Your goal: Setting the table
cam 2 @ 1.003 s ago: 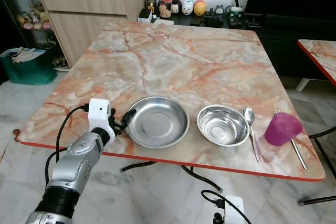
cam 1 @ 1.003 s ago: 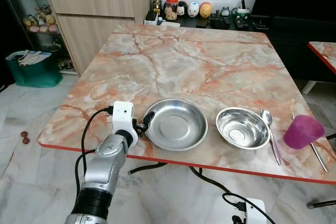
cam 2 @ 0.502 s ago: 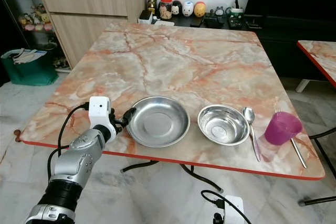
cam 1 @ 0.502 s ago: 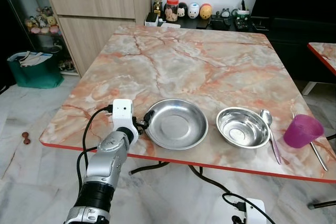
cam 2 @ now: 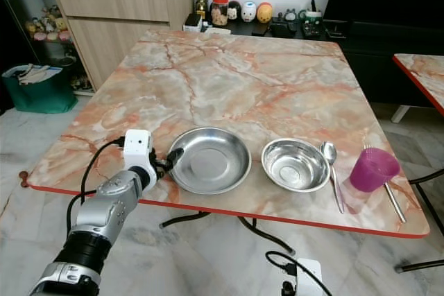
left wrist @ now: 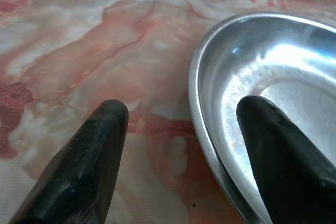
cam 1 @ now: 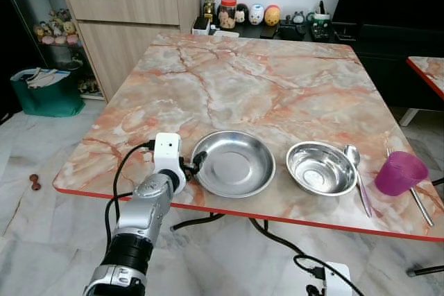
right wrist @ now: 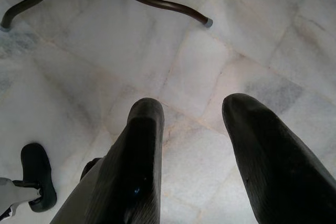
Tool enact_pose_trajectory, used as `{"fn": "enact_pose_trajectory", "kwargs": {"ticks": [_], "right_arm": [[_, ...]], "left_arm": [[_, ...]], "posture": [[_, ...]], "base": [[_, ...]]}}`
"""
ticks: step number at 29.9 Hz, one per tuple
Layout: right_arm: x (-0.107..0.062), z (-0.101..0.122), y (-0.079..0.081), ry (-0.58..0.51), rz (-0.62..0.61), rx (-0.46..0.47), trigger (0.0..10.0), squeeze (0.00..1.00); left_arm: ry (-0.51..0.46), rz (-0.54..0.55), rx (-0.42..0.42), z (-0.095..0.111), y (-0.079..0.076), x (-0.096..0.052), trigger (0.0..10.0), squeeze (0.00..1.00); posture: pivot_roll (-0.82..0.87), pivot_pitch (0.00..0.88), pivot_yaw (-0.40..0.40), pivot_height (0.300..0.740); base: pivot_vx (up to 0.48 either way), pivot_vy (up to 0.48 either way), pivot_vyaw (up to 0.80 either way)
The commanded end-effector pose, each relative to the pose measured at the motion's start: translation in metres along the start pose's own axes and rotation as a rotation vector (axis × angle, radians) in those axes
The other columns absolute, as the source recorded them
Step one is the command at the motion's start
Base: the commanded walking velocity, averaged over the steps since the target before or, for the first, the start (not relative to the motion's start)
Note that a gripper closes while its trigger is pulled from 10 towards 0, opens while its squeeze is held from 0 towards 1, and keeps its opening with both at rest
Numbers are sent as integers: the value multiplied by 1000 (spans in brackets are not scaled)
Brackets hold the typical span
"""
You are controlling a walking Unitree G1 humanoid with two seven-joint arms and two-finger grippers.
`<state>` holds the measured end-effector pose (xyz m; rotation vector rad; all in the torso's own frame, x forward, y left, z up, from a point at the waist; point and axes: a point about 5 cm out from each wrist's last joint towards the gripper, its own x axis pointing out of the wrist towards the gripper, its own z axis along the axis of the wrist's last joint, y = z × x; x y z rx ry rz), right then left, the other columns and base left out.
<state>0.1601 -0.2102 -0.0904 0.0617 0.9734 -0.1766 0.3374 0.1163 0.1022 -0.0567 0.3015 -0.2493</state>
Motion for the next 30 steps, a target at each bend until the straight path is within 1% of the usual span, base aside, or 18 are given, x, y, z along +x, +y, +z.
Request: {"fn": "enact_pose_trajectory", "kwargs": {"ticks": [1,3,7,9,15,16,18,19,30], "right_arm": [[0,0,0,3,2,6,10000,0],[0,1,0,3,1,6,10000,0],[0,1,0,3,1,7,10000,0],[0,0,0,4,1,7,10000,0],[0,0,1,4,2,6,10000,0],[0,0,1,4,3,6,10000,0],[0,0,1,4,3,6,10000,0],[0,0,1,5,3,6,10000,0],[0,0,1,7,6,5,10000,0]], "left_arm": [[5,-3,34,4,-3,3,10000,0],[8,-5,49,3,-5,5,10000,0],[9,-7,46,3,-6,6,10000,0],[27,-3,62,2,-6,7,10000,0],[48,3,60,0,-5,7,10000,0],[54,-3,60,0,-6,8,4235,0],[56,-2,61,0,-6,8,4235,0],[61,-11,67,-1,-6,8,0,0],[76,-29,78,-1,-9,9,0,0]], "posture": [[67,0,-51,711],[65,0,-51,711],[62,0,-50,711],[63,0,-50,711],[64,0,-50,711],[66,0,-51,711],[66,0,-51,711],[66,0,-51,711],[64,0,-49,711]], "base": [[0,0,0],[0,0,0],[0,0,0],[0,0,0],[0,0,0],[0,0,0],[0,0,0],[0,0,0],[0,0,0]]}}
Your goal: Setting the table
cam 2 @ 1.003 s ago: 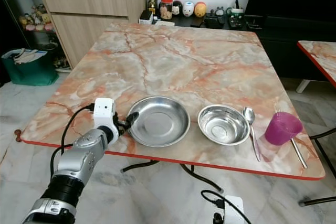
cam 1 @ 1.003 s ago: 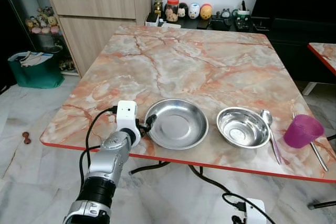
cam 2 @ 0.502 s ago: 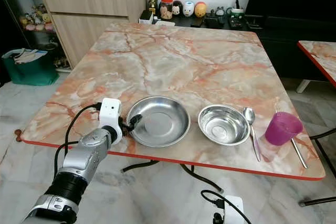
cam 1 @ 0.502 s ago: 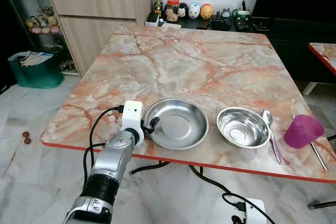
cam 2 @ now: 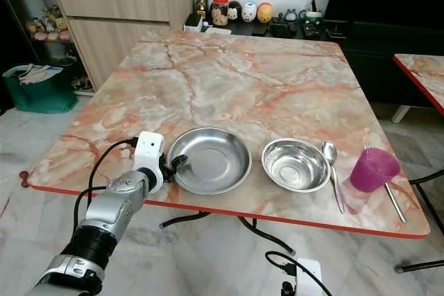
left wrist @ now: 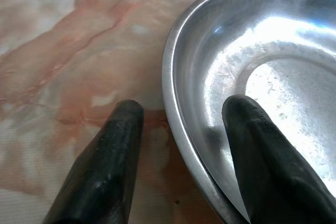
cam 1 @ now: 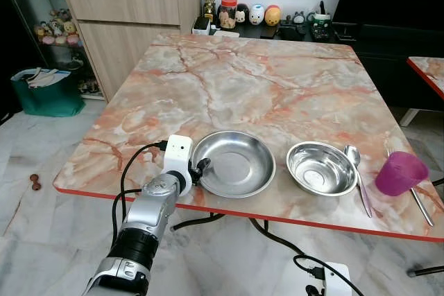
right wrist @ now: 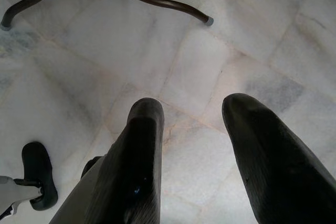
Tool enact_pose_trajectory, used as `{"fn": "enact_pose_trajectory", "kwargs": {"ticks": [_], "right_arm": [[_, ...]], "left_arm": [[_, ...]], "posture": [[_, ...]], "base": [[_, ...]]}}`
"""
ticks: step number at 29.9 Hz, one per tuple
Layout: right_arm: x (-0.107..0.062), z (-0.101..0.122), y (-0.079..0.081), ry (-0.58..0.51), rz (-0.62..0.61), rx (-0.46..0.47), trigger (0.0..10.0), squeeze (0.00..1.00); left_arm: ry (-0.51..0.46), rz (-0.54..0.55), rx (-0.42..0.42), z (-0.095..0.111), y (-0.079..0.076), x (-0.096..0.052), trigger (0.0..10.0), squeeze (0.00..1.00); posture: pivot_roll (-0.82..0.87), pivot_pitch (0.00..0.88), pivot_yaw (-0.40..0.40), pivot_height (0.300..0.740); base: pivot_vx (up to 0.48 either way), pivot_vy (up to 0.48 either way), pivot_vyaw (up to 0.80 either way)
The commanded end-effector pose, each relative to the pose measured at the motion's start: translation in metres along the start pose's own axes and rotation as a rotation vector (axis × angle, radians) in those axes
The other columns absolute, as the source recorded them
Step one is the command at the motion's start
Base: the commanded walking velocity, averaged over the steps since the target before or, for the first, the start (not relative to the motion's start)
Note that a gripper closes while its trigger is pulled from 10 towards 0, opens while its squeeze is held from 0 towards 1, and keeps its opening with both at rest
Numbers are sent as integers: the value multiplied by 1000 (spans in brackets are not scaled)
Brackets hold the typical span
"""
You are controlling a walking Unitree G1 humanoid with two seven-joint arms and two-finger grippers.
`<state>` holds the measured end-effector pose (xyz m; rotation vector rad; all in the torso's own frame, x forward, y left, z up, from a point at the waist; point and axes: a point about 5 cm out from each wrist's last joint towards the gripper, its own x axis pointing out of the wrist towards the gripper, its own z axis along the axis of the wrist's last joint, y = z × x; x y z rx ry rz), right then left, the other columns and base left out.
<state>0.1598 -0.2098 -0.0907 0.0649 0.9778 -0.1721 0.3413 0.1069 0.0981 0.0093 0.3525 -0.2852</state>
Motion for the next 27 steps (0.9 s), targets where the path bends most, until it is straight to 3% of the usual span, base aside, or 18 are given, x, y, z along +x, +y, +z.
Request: {"fn": "enact_pose_trajectory", "kwargs": {"ticks": [1,9,19,20,22,23,24,27], "right_arm": [[0,0,1,2,1,5,10000,0],[0,0,1,4,2,5,10000,0],[0,-2,2,13,9,4,10000,0],[0,-2,2,14,11,4,10000,0],[0,-2,2,15,11,5,10000,0],[0,-2,3,15,13,5,10000,0],[0,-2,3,16,13,5,10000,0],[0,-2,3,17,14,9,10000,0]], "left_arm": [[17,-4,17,2,0,2,0,0],[8,-9,13,7,1,2,0,0],[33,-24,66,11,1,2,0,0],[45,-33,79,12,0,2,588,0],[49,-39,86,12,0,2,588,0],[57,-47,97,13,-1,2,9451,0],[60,-50,102,14,-1,2,10000,0],[83,-63,128,14,-2,2,10000,0]], "posture": [[64,0,-49,711],[65,0,-49,711],[68,0,-40,711],[69,0,-39,711],[69,0,-39,711],[69,0,-37,711],[68,0,-35,711],[68,0,-34,711]], "base": [[0,0,0],[0,0,0],[0,0,0],[0,0,0],[0,0,0],[0,0,0],[0,0,0],[0,0,0]]}}
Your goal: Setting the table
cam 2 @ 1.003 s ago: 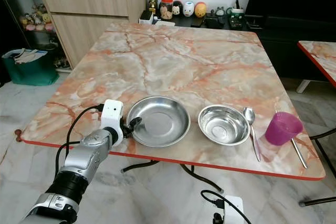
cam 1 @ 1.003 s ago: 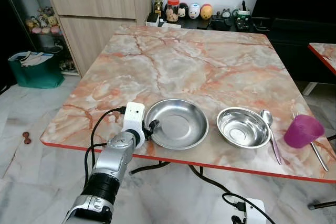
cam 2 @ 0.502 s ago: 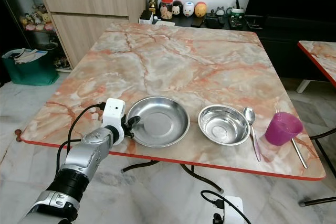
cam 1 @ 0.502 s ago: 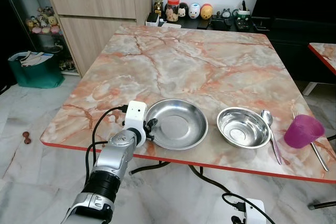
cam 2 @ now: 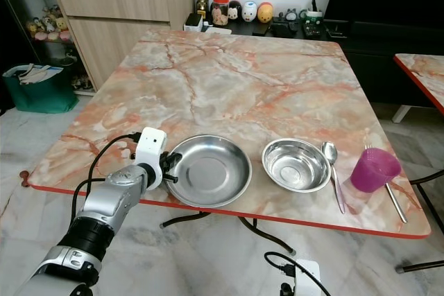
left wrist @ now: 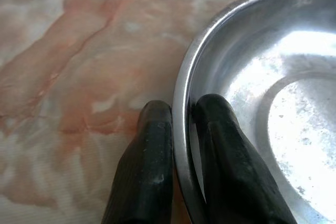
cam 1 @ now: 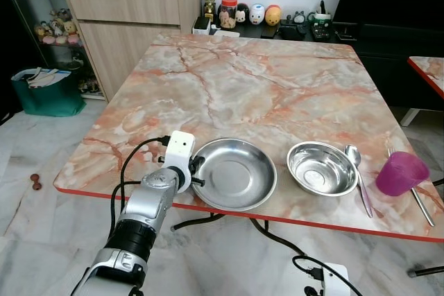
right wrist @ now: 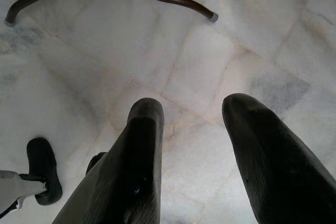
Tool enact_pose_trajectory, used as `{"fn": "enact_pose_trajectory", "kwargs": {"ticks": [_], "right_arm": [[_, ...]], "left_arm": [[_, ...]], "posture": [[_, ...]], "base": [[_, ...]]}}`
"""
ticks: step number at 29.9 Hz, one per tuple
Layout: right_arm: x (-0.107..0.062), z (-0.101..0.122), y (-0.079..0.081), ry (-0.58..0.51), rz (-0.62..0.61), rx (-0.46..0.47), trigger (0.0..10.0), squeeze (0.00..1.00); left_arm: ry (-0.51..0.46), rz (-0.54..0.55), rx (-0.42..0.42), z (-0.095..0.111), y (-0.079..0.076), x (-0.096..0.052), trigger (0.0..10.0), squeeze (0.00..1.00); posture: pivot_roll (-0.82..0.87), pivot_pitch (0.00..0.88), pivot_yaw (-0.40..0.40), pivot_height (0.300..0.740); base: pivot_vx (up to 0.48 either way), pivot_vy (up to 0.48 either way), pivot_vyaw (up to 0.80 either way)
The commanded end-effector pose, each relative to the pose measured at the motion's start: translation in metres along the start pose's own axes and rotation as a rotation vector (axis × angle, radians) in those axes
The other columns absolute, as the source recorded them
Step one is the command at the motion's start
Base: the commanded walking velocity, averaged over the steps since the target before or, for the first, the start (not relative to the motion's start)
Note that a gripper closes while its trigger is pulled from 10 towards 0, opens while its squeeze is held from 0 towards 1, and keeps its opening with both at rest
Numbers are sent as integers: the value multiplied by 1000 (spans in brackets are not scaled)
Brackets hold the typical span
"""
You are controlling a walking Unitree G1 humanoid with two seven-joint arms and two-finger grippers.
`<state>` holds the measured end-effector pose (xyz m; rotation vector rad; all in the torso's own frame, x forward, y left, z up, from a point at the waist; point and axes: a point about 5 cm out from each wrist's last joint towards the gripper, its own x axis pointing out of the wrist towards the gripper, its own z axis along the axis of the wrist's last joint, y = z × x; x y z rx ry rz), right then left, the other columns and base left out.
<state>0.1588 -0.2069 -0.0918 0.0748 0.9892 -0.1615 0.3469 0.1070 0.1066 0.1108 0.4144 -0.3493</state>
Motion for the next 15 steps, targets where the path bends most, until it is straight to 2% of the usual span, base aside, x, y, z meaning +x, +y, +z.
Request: {"fn": "enact_pose_trajectory", "kwargs": {"ticks": [1,13,14,15], "right_arm": [[0,0,1,4,1,7,10000,0],[0,0,1,4,1,14,10000,0],[0,0,1,4,1,14,10000,0],[0,1,1,4,1,13,10000,0]], "left_arm": [[10,-15,31,5,-3,0,10000,0],[49,-29,83,-1,-4,-3,10000,0],[48,-26,82,-1,-4,-3,0,0],[47,-22,82,-2,-4,-3,0,0]], "posture": [[68,0,-34,711],[72,0,-37,711],[72,0,-38,711],[72,0,-39,711]], "base": [[0,0,0],[0,0,0],[0,0,0],[0,0,0]]}}
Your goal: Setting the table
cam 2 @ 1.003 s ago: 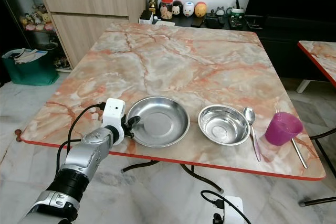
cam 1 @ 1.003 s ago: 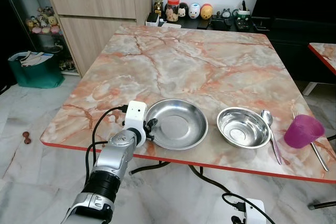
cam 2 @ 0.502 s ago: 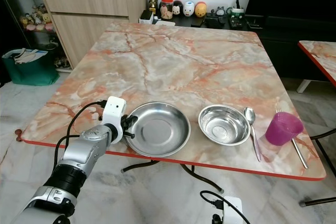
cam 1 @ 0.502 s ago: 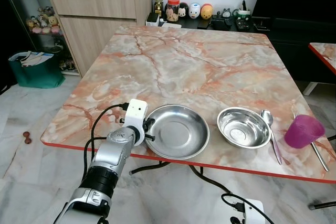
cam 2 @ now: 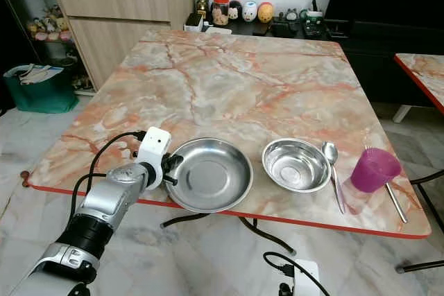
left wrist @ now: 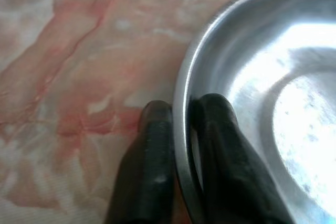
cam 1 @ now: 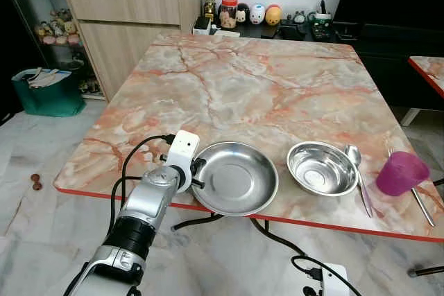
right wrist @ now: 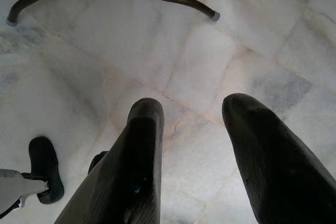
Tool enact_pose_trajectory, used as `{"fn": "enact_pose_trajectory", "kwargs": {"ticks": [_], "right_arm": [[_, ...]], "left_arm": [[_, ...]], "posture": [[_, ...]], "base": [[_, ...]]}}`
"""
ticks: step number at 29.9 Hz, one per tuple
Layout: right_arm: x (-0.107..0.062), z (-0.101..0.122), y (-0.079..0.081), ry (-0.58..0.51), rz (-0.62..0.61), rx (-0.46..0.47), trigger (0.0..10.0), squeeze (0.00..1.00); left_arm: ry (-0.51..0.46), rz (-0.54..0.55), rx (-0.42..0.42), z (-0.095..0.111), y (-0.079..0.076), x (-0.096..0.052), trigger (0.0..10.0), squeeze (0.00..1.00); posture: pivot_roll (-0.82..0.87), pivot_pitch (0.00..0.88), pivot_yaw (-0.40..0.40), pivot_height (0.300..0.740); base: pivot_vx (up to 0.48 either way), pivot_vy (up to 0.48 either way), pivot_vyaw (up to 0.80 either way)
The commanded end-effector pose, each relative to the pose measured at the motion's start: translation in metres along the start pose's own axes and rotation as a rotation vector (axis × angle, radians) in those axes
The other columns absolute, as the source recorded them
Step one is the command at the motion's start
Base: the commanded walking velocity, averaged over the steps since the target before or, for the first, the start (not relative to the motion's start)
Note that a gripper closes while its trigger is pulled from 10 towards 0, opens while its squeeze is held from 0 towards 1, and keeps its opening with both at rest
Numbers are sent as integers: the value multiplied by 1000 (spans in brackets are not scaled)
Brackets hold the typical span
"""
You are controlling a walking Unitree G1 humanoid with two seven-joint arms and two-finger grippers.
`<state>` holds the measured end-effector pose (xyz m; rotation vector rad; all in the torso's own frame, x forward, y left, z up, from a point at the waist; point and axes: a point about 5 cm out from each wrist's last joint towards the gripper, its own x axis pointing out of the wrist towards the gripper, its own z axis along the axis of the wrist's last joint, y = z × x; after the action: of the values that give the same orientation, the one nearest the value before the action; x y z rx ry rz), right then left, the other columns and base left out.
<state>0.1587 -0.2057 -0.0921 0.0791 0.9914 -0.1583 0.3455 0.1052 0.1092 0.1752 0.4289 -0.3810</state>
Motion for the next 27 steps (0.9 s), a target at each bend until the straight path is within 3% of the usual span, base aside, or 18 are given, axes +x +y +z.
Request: {"fn": "enact_pose_trajectory", "kwargs": {"ticks": [1,13,15,18,19,21,22,23,24,25,27], "right_arm": [[0,1,0,1,-3,11,10000,0],[0,1,-2,2,-4,6,10000,0],[0,1,-2,2,-5,5,10000,0],[0,1,-2,2,-5,4,10000,0],[0,1,-2,2,-5,3,10000,0],[0,1,-2,2,-5,3,10000,0],[0,1,-2,2,-6,2,10000,0],[0,1,-3,2,-6,2,10000,0],[0,2,-3,2,-7,0,10000,0],[0,2,-3,2,-7,0,10000,0],[0,2,-3,3,-4,-6,10000,0]], "left_arm": [[22,-3,17,-4,-2,-1,0,0],[30,19,-20,-11,1,-1,0,0],[-22,36,-171,-14,4,-2,0,0],[-102,56,-300,-15,9,-5,0,0],[-138,47,-393,-17,11,-7,0,0],[-138,47,-393,-17,11,-7,0,0],[-170,25,-443,-18,11,-10,0,0],[-189,19,-490,-19,12,-12,8118,0],[-223,-2,-570,-22,13,-16,10000,0],[-223,-2,-570,-22,13,-16,10000,0],[-256,4,-661,-25,17,-20,10000,0]], "posture": [[72,0,-39,711],[73,0,-47,711],[72,0,-49,711],[72,0,-49,711],[67,0,-48,711],[67,0,-48,711],[69,0,-49,711],[72,0,-50,711],[75,0,-52,711],[75,0,-52,711],[78,0,-56,711]], "base": [[0,0,0],[0,0,0],[0,0,0],[0,0,0],[0,0,0],[0,0,0],[0,0,0],[0,0,0],[0,0,0],[0,0,0],[0,0,0]]}}
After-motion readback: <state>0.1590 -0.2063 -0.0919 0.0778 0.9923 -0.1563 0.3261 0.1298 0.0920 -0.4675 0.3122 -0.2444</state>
